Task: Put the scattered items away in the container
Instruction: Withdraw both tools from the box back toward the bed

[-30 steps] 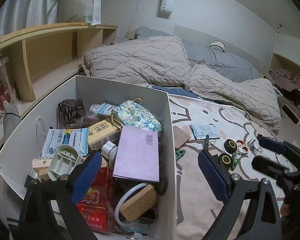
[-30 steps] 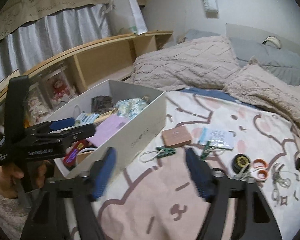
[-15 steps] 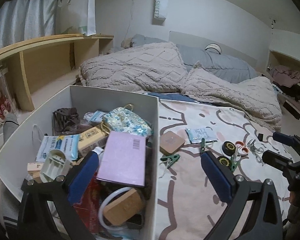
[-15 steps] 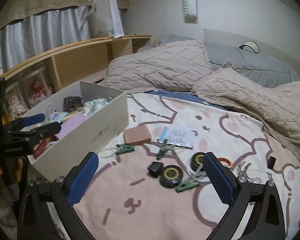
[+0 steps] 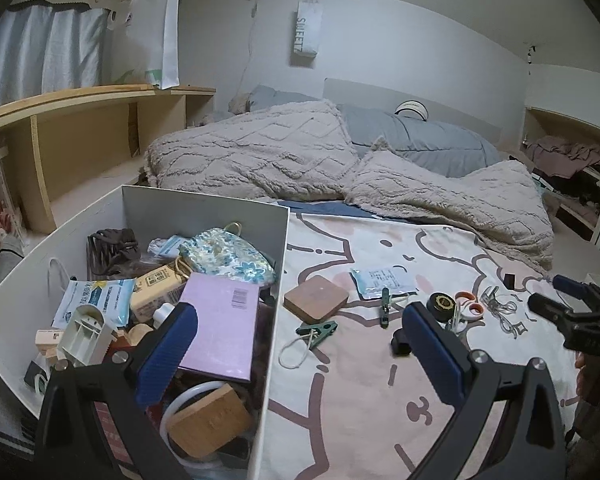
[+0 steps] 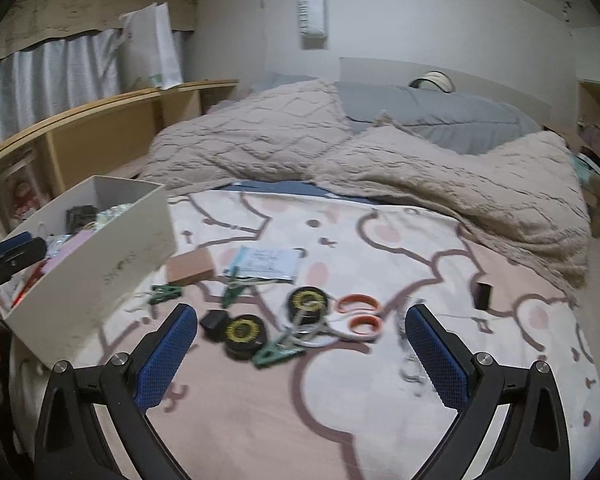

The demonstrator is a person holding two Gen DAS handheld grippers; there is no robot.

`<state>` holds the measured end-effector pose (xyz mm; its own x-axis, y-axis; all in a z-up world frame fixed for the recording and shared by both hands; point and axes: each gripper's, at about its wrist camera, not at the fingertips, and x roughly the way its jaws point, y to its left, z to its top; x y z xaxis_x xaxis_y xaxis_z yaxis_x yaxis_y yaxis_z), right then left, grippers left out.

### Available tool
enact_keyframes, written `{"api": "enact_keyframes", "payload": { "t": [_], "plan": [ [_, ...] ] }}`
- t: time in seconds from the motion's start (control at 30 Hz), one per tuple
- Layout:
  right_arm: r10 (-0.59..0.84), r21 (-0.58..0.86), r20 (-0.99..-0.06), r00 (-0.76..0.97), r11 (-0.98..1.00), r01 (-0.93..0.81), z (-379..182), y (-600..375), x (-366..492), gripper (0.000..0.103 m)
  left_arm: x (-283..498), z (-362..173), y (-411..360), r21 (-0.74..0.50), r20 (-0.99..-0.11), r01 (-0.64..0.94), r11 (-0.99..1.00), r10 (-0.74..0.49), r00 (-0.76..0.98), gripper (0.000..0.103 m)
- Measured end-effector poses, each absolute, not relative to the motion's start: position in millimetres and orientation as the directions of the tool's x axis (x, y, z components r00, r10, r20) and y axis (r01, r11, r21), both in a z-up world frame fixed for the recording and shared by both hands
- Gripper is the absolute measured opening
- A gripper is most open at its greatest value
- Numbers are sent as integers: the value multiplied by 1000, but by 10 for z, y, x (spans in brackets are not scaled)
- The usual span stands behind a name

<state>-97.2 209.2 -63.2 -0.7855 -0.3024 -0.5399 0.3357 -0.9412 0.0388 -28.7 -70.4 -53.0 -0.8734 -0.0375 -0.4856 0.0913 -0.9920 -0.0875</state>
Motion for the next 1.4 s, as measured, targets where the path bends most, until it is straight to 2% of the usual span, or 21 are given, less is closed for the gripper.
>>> {"api": "enact_keyframes", "payload": {
  "t": [0.53, 1.0, 1.23, 1.4],
  "plan": [
    [-191, 57, -496, -847, -980, 188, -565, 2620, -1016, 103, -235, -539, -768, -128, -452, 121, -984, -51, -891, 103],
    [-107, 95, -547, -830, -993, 65, -724, 2975, -1240, 103, -212, -520, -633, -122, -428, 89, -989, -29, -903, 103],
    [-101, 134, -637, -764, -991, 19, -969, 3120, -1475, 103, -229, -529, -362, -99, -420, 10, -995, 32, -907, 103],
    [-155, 236, -681, -715, -972, -14, -1105, 3267, -1600, 103, -263, -604, -139, -79, -432, -53, -996, 82, -898, 103]
  ]
}}
